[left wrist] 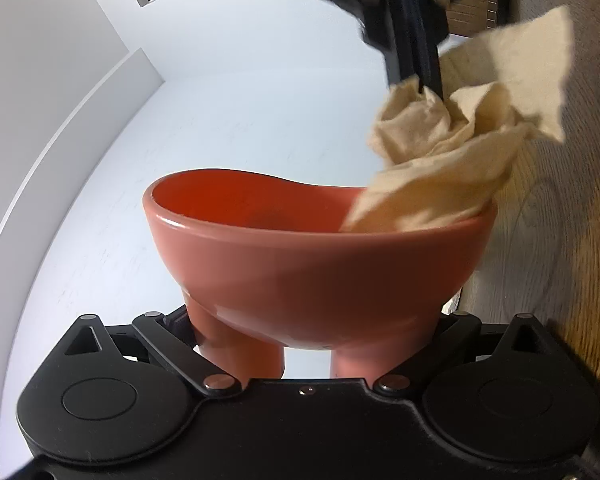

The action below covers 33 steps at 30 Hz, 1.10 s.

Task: Clean bowl
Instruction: 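Tilt the bowl with the left gripper while the right gripper wipes its interior, then wipe the towel back and forth inside the bowl with the right gripper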

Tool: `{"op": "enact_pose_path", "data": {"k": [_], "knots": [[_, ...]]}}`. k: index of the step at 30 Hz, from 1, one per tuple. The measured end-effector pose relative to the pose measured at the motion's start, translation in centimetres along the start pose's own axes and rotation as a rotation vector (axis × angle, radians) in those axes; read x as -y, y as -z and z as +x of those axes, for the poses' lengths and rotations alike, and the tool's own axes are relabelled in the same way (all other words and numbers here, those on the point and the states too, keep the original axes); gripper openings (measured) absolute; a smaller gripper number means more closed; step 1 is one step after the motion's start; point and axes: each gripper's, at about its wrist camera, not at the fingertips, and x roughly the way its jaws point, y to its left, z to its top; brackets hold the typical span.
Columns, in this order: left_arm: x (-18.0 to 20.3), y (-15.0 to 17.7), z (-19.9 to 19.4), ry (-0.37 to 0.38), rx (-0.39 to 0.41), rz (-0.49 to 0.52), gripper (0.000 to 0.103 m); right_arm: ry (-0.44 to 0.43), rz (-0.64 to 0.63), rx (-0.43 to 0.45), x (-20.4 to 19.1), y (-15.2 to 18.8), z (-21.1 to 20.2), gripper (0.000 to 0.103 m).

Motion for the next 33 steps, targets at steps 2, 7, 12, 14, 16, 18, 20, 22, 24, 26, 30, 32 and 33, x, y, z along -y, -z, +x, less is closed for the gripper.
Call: {"op": "enact_pose_path", "data": {"k": [2, 7, 12, 14, 16, 18, 20, 22, 24, 26, 30, 32, 33], "knots": [[0.0, 0.0, 0.0, 0.0, 0.0, 0.0, 0.097, 0.039, -0.009, 0.038, 1.1, -1.1, -0.4, 0.002], [0.0, 0.0, 0.0, 0.0, 0.0, 0.0, 0.097, 0.149, 0.018, 0.039, 4.4, -0.9, -0.6, 0.002], [0.0, 0.0, 0.0, -0.001, 0.0, 0.0, 0.097, 0.235, 0.029, -0.031, 6.5, 1.4, -0.6, 0.002], [0.0, 0.0, 0.0, -0.001, 0.0, 0.0, 0.097, 0.243, 0.036, -0.055, 6.9, 2.6, -0.4, 0.002], [0.1, -0.1, 0.0, -0.001, -0.001, 0.0, 0.097, 0.247, 0.043, -0.084, 7.2, 3.9, -0.2, 0.002], [0.0, 0.0, 0.0, -0.001, -0.001, 0.0, 0.097, 0.238, 0.048, -0.106, 6.9, 4.6, -0.1, 0.002], [0.1, 0.0, 0.0, -0.001, 0.0, 0.0, 0.097, 0.214, 0.055, -0.13, 6.4, 5.0, 0.4, 0.002], [0.0, 0.0, -0.1, -0.001, 0.0, 0.0, 0.097, 0.18, 0.062, -0.152, 5.5, 5.4, 0.7, 0.002], [0.0, 0.0, -0.1, -0.001, 0.0, 0.0, 0.097, 0.144, 0.066, -0.162, 4.6, 5.9, 0.5, 0.002], [0.0, 0.0, -0.1, -0.001, 0.0, 0.0, 0.097, 0.092, 0.05, -0.16, 2.8, 5.7, 0.5, 0.002], [0.0, 0.0, -0.1, -0.001, 0.0, 0.0, 0.097, 0.024, 0.035, -0.117, 1.1, 3.9, 0.0, 0.002], [0.0, 0.0, -0.1, -0.001, -0.001, 0.0, 0.097, 0.0, 0.027, -0.087, 0.6, 2.7, -0.3, 0.002], [0.0, 0.0, -0.1, -0.001, -0.001, 0.0, 0.097, -0.003, 0.025, -0.078, 0.3, 2.7, -0.7, 0.002]]}}
